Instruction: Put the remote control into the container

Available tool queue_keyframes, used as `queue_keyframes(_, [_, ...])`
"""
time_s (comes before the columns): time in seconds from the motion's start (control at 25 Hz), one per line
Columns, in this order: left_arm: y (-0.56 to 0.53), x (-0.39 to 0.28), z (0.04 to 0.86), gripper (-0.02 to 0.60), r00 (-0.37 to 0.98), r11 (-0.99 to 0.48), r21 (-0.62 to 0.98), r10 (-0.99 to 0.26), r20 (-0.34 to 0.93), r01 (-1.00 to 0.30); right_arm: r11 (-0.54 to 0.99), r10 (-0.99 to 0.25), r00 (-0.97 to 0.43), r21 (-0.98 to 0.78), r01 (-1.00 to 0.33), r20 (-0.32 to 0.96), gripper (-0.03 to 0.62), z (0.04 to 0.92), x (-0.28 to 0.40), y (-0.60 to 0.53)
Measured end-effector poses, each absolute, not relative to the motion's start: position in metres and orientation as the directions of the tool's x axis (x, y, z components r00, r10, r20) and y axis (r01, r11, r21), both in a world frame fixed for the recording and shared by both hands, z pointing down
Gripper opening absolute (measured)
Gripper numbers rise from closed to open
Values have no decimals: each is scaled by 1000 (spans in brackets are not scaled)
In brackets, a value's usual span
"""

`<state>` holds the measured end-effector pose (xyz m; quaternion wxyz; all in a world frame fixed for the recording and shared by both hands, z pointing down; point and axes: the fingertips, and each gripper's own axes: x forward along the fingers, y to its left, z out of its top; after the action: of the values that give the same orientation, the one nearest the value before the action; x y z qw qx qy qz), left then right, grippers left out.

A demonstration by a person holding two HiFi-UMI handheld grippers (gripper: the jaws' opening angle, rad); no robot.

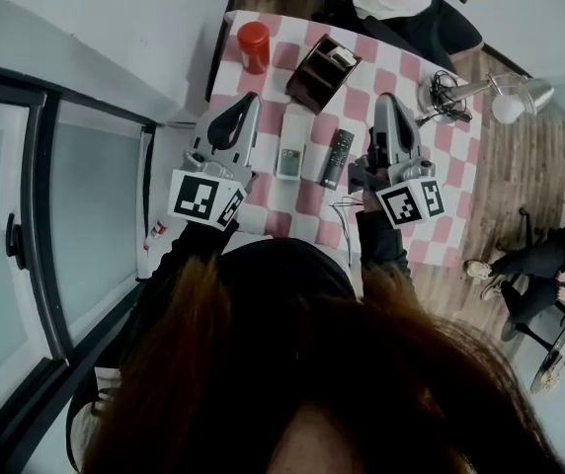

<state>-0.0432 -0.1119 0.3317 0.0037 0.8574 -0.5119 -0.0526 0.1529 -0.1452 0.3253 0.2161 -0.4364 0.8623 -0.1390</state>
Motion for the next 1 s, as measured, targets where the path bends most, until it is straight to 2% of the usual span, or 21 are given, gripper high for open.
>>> queue_keyframes(0.24, [-105,-35,332,9,488,-491,21,-870,-72,-871,556,-829,-531,-351,-753,-175,17,322,152,-123])
queue_keyframes(0.64, [-99,-30,331,9,485,-488,21,-871,-77,-873,551,-832,-527,-363,-752,-172,18,320,158,-113])
queue_keyframes(1.0, [-94,-31,333,9,479,-482,14,-875,-73,-876,419,-886,-462,-379,-825,28,18,382,173,-121])
